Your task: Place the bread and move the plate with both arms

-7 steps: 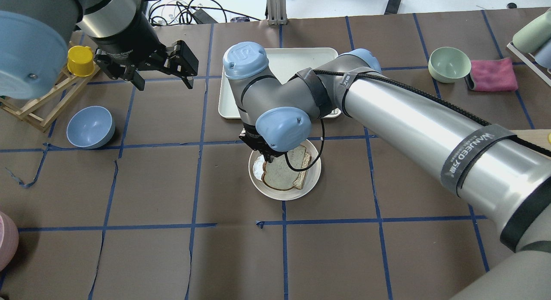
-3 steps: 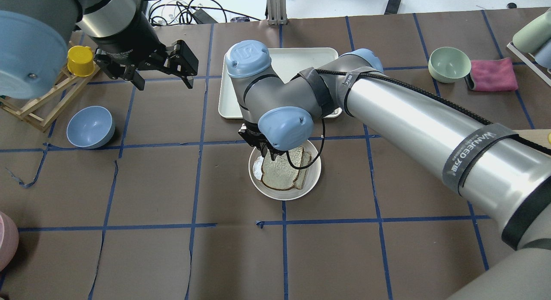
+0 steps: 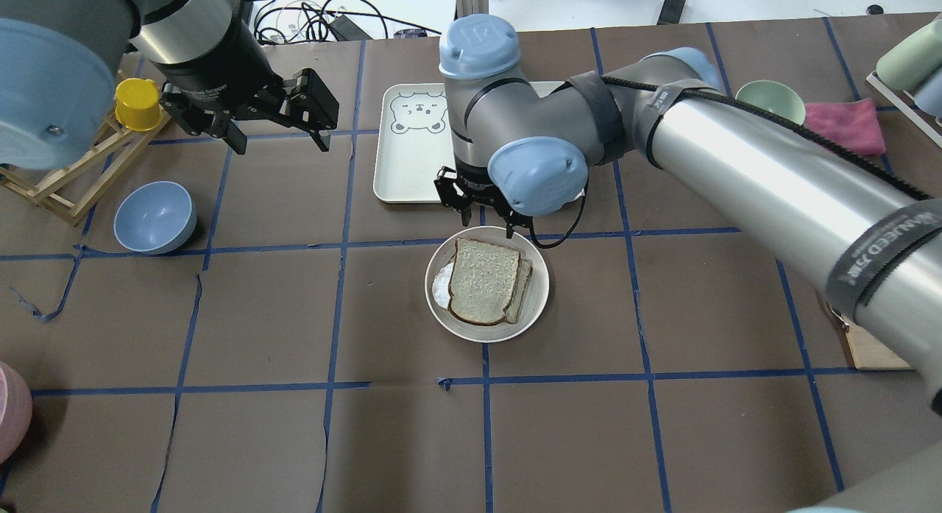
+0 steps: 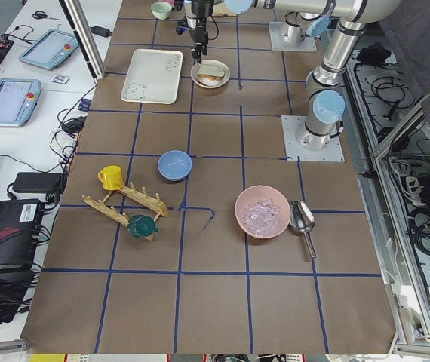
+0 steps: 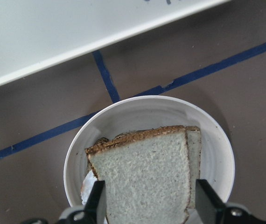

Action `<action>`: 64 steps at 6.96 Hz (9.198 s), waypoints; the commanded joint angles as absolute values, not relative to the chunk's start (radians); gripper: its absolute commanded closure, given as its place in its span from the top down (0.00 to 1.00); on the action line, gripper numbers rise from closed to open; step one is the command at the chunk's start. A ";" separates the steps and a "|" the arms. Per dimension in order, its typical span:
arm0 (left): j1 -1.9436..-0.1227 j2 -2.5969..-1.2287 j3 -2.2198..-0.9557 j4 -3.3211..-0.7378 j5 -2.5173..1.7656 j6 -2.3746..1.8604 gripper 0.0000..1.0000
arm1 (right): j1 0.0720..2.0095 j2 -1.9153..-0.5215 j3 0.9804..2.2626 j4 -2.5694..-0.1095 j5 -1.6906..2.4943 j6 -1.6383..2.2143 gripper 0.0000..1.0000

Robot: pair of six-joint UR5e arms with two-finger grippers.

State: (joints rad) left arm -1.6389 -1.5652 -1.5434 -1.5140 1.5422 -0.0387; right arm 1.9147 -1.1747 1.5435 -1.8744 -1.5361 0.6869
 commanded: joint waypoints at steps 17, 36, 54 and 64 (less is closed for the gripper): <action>-1.755 -1.864 -2.057 -0.805 1.416 -0.459 0.97 | 1.551 -1.494 1.397 -1.514 -1.545 -0.169 1.00; -1.779 -1.827 -2.080 -0.811 1.378 -0.437 0.00 | 1.548 -1.488 1.408 -1.514 -1.548 -0.179 1.00; -1.649 -2.256 -1.456 -0.847 1.210 -0.594 0.00 | 1.546 -1.491 1.427 -1.516 -1.545 -0.179 1.00; -1.645 -1.608 -1.498 -1.594 1.515 -0.052 1.00 | 1.546 -1.491 1.428 -1.517 -1.545 -0.176 1.00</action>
State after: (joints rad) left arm -1.6578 -1.6536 -1.4463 -1.5945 1.4900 -0.1399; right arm 1.5462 -1.4910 1.4281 -1.5164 -1.5447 -0.1776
